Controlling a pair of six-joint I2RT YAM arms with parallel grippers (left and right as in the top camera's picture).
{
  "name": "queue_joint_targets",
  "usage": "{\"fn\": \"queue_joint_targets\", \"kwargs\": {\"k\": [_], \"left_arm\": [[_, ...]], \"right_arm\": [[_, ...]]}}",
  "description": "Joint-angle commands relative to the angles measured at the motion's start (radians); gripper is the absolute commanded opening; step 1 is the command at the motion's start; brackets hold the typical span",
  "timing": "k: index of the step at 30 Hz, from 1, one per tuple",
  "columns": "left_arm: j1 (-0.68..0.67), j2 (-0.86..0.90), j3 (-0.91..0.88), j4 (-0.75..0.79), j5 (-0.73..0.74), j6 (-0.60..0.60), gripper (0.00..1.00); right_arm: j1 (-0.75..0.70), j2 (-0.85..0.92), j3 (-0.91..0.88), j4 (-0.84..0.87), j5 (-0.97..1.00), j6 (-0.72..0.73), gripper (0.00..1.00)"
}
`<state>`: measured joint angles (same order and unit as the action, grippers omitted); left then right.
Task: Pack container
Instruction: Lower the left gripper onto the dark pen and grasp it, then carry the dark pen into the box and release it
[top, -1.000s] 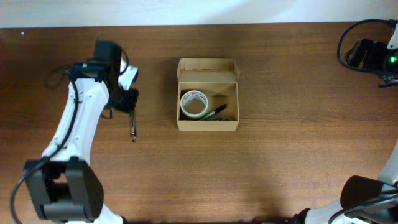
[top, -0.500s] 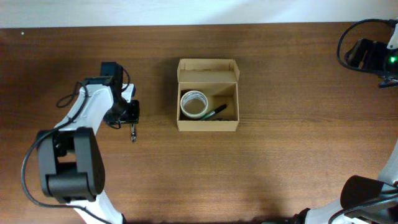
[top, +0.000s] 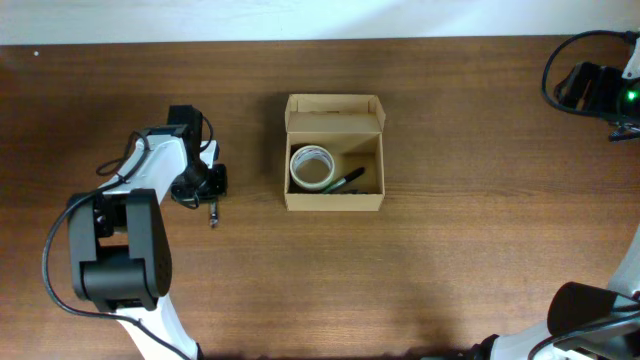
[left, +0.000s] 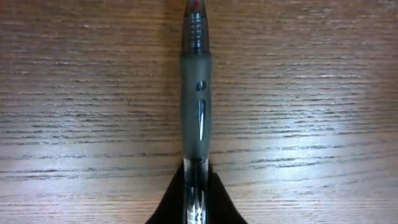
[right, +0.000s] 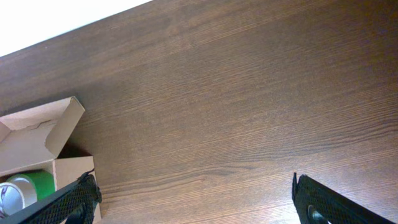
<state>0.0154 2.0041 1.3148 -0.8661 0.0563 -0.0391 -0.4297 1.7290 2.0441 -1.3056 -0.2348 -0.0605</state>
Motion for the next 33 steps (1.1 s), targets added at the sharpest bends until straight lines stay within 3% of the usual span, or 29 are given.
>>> {"fn": "queue_joint_targets", "kwargs": {"k": [1, 6, 10, 14, 19, 27, 33], "left_arm": [[-0.002, 0.029, -0.008, 0.013, 0.019, 0.002, 0.02], [-0.002, 0.008, 0.064, -0.030, 0.098, 0.166, 0.02], [-0.010, -0.050, 0.271, -0.122, 0.110, 0.348, 0.02], [-0.064, -0.105, 0.499, -0.229, 0.156, 0.642, 0.02], [-0.213, -0.133, 0.662, -0.381, 0.136, 0.963, 0.02], [-0.472, -0.084, 0.663, -0.508, 0.060, 1.154, 0.02], [-0.529, 0.002, 0.663, -0.489, 0.029, 1.159, 0.01]], "right_arm": [[-0.003, -0.001, 0.008, 0.000, -0.013, -0.002, 0.99], [-0.003, -0.001, 0.008, 0.000, -0.013, -0.002, 0.99], [-0.003, -0.001, 0.008, 0.000, -0.013, -0.002, 0.99], [-0.003, -0.001, 0.008, 0.000, -0.013, -0.002, 0.99], [-0.003, -0.001, 0.008, 0.000, -0.013, -0.002, 0.99], [-0.003, -0.001, 0.008, 0.000, -0.013, -0.002, 0.99], [-0.003, -0.001, 0.008, 0.000, -0.013, -0.002, 0.99]]}}
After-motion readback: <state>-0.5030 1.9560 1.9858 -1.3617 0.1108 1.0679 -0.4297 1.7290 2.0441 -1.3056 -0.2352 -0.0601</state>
